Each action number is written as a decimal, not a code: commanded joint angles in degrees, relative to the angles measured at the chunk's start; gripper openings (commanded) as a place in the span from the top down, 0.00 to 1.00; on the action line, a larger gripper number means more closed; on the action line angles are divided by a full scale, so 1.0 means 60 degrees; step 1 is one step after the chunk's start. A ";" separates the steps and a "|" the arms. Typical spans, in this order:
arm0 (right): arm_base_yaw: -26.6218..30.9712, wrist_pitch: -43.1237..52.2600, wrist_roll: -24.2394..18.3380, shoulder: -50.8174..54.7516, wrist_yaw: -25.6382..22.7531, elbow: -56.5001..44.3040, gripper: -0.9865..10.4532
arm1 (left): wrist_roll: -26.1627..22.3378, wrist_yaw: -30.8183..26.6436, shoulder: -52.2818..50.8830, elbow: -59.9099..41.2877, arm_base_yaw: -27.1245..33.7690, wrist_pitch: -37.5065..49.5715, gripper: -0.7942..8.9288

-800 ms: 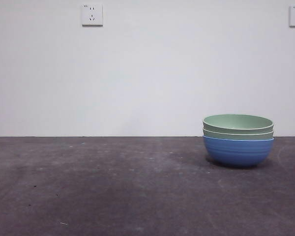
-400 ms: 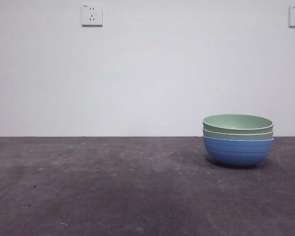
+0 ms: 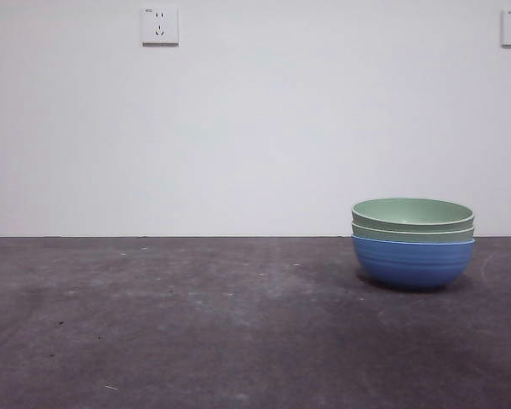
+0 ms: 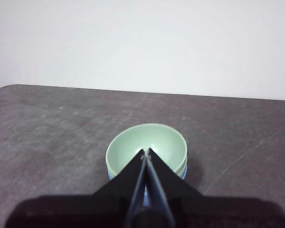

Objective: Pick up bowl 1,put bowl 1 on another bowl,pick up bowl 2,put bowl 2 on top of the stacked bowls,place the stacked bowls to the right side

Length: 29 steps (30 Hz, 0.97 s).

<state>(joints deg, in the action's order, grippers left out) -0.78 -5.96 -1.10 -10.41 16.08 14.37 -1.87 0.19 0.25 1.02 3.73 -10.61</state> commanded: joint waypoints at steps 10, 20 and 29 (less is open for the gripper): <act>-0.0007 -0.0302 0.0455 0.1599 0.0004 -0.2069 0.91 | 0.0062 -0.0015 -0.0022 -0.0135 0.0036 0.0011 0.92; -0.0025 -0.1300 0.0820 0.1727 0.0015 -0.2095 0.91 | 0.0062 -0.0015 -0.0022 -0.0135 0.0036 0.0011 0.92; -0.0022 -0.1308 0.0943 0.1708 0.0011 -0.2087 0.91 | 0.0062 -0.0015 -0.0022 -0.0135 0.0036 0.0011 0.92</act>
<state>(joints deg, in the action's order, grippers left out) -0.78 -13.65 3.88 -0.23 16.10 2.50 -1.87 0.19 0.25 1.02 3.73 -10.61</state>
